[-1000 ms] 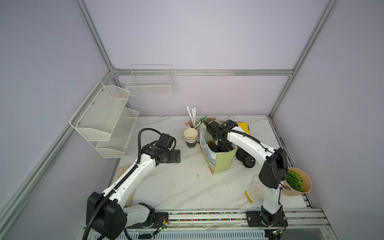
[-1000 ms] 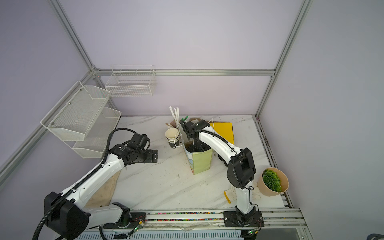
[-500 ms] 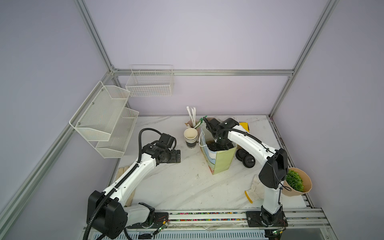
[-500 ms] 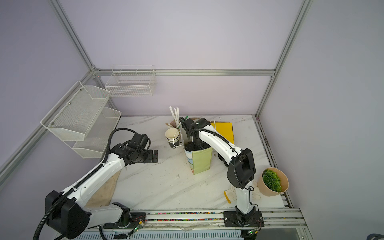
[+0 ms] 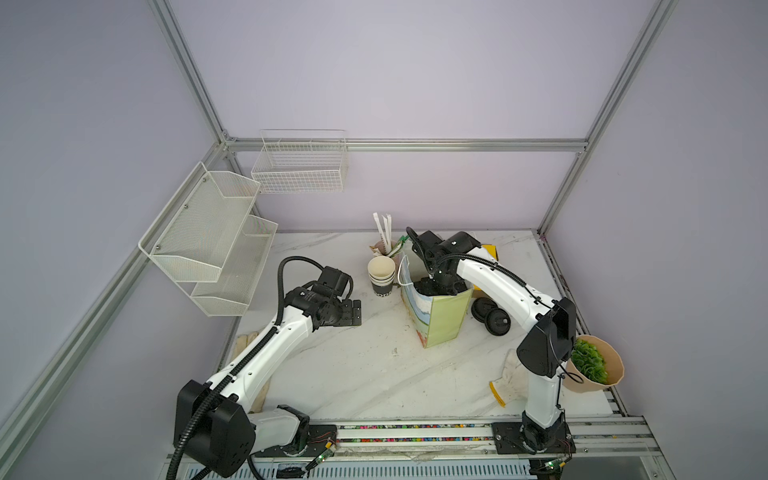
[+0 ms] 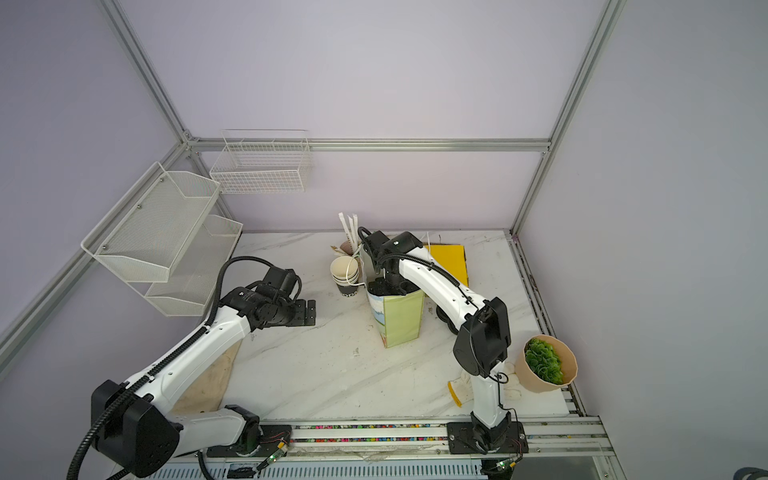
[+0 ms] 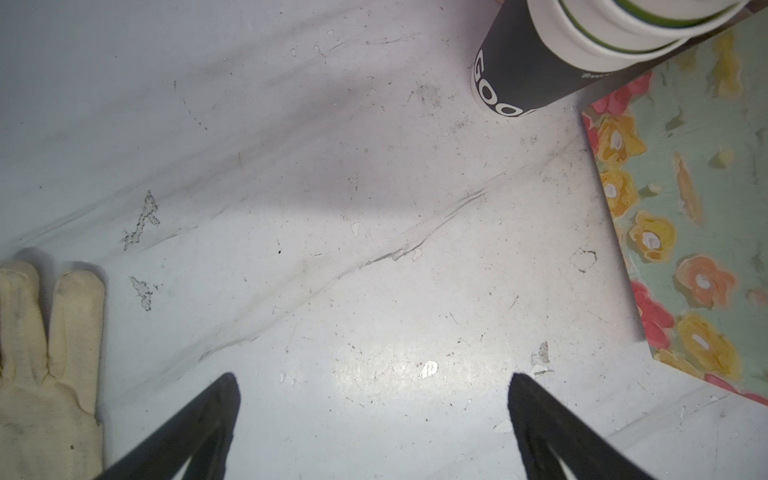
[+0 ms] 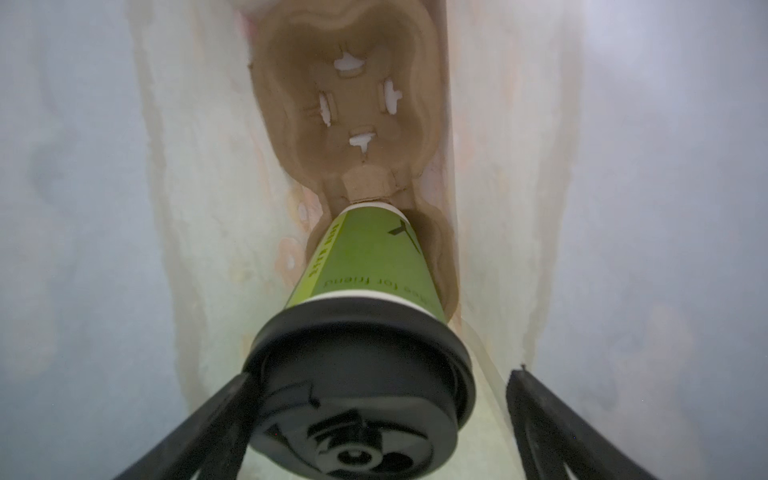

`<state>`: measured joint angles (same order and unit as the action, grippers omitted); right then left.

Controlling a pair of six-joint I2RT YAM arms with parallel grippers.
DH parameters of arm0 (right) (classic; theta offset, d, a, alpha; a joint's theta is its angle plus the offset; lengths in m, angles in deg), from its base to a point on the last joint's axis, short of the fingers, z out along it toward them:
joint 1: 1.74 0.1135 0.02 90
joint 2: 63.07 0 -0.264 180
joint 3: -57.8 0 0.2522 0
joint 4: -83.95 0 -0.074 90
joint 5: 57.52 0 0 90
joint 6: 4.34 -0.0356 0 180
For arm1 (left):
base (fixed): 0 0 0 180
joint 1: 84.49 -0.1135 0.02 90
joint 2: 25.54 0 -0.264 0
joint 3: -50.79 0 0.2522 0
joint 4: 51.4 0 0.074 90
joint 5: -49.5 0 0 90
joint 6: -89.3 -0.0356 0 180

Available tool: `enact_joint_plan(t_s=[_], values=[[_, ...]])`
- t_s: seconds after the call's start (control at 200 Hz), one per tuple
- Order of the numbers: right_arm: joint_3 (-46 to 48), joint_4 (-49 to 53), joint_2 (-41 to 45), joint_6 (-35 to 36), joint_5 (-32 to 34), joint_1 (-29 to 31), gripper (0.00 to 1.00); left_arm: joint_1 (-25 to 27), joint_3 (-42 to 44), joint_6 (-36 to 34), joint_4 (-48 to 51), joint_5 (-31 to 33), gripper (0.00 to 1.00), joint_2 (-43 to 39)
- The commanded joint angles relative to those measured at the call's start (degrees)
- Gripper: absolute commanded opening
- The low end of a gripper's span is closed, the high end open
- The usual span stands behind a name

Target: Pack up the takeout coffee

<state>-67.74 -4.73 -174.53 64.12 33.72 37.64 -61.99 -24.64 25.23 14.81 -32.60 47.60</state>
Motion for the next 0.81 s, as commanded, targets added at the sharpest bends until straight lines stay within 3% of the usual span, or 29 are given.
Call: enact_joint_plan(t_s=[0.0, 0.8], values=[[-1.58, 1.02, -0.25, 0.01, 1.61, 0.15, 0.97, -0.44, -6.27, -0.5, 0.2, 0.46, 1.0, -0.15], [-4.97, 0.49, -3.06, 0.53, 3.78, 3.16, 0.97, -0.45, -6.45, -0.45, 0.16, -0.87, 1.0, 0.13]])
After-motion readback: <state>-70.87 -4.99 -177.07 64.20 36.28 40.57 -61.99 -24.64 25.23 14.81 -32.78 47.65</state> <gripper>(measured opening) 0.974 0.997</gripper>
